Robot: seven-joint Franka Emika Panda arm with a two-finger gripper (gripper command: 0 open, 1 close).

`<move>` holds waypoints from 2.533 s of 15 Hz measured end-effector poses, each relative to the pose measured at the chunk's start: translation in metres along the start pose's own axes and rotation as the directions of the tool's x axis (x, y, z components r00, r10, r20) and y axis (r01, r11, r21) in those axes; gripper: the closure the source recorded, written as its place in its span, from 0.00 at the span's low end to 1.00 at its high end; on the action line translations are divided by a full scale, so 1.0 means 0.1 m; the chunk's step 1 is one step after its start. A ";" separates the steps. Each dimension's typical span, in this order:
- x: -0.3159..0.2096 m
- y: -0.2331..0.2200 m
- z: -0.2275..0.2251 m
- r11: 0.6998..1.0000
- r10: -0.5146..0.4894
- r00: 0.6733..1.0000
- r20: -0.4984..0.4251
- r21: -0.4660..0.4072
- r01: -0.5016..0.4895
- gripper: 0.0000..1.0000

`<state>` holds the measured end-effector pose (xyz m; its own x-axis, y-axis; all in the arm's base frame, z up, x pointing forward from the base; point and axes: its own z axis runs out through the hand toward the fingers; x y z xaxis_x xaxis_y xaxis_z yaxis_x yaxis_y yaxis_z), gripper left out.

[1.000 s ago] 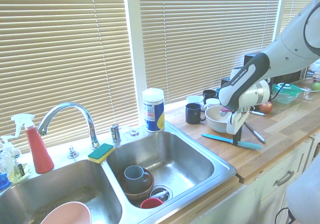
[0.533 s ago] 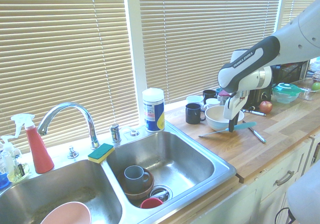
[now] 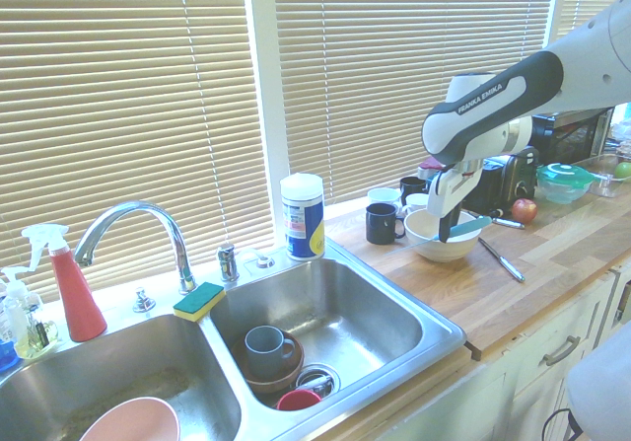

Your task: Put the knife into the sink

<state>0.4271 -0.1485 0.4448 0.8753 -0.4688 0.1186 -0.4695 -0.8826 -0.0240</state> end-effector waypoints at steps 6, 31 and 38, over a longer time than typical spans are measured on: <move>-0.14 -0.71 -0.20 1.000 0.020 0.999 -0.032 -0.007 -0.021 1.00; -1.21 -2.70 1.87 0.925 0.379 0.924 -0.053 0.032 -0.378 1.00; -1.07 -2.47 2.28 0.927 0.375 0.926 -0.034 0.010 -0.375 1.00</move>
<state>0.4759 0.1113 0.2119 0.6308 -0.7641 0.1351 -0.7622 -0.6428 -0.0762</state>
